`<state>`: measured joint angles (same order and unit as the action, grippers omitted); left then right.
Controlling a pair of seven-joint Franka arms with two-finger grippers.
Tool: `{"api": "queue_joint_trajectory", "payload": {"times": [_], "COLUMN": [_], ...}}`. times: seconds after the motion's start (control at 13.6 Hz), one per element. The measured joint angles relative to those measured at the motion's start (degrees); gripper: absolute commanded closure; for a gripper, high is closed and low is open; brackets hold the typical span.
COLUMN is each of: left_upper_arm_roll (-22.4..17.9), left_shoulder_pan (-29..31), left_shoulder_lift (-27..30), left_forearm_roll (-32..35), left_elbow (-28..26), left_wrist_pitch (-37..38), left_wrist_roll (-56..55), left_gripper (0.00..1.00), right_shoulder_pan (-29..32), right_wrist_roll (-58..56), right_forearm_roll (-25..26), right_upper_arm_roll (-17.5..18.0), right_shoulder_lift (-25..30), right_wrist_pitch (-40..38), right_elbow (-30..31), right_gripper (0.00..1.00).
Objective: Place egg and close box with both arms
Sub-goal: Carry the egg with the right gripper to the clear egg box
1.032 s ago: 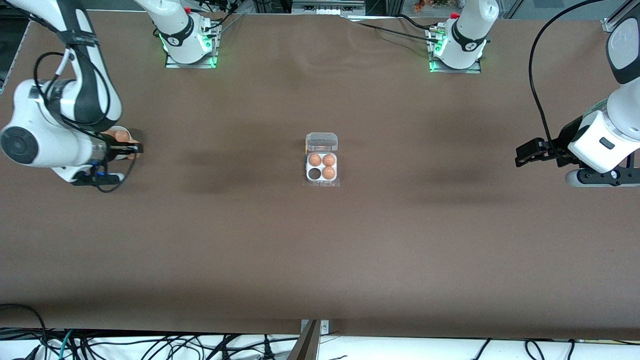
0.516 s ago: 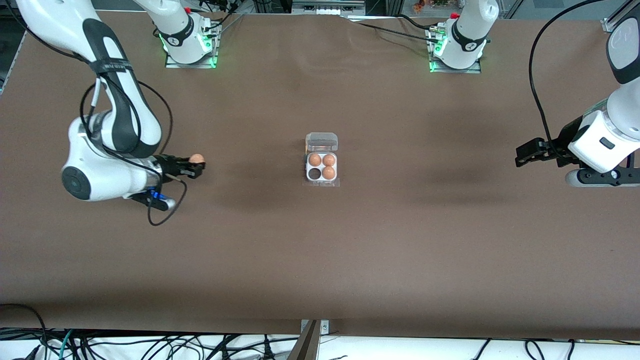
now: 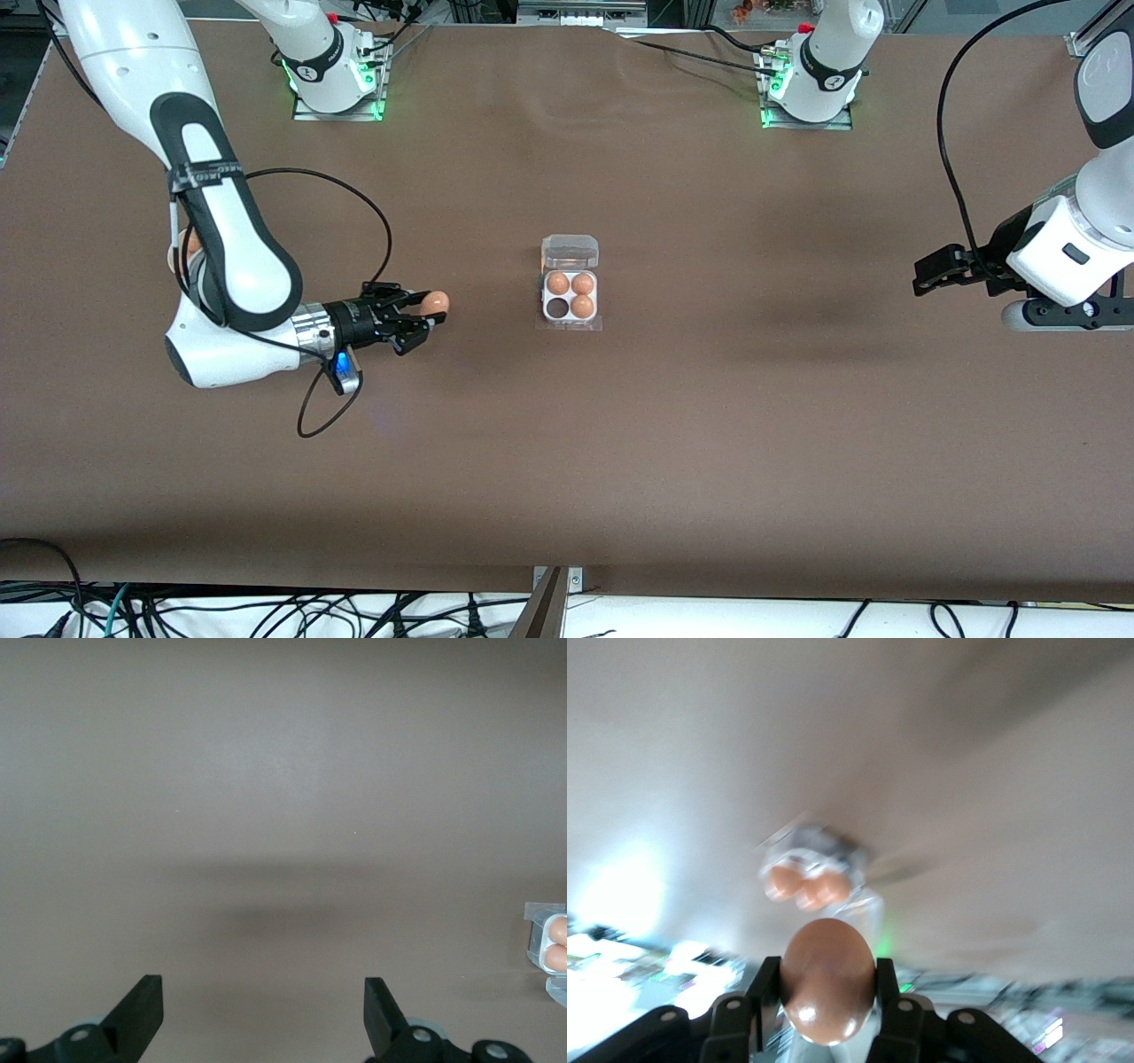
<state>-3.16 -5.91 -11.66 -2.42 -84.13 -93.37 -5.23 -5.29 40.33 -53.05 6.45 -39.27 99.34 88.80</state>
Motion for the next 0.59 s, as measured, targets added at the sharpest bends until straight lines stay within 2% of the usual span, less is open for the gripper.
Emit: {"api": "queue_joint_trajectory", "payload": {"times": [0.22,0.59], "left_upper_arm_roll": [0.00,0.00], "left_shoulder_pan": [0.00,0.00], "left_shoulder_lift": [0.00,0.00], "left_forearm_roll": [0.00,0.00], "left_elbow": [0.00,0.00], "left_wrist_pitch": [0.00,0.00], "left_wrist_roll": [0.00,0.00], "left_gripper": [0.00,0.00], "right_shoulder_pan": [-0.14,-4.04], "right_wrist_roll": [2.05,5.10], "right_forearm_roll": [-11.56,-24.92], "right_upper_arm_roll": [0.02,0.23], "right_shoulder_lift": [-4.05,-9.34], "right_wrist_pitch": [-0.25,-1.10], "right_elbow": [-0.12,-0.35], "right_gripper": [0.71,0.71]}}
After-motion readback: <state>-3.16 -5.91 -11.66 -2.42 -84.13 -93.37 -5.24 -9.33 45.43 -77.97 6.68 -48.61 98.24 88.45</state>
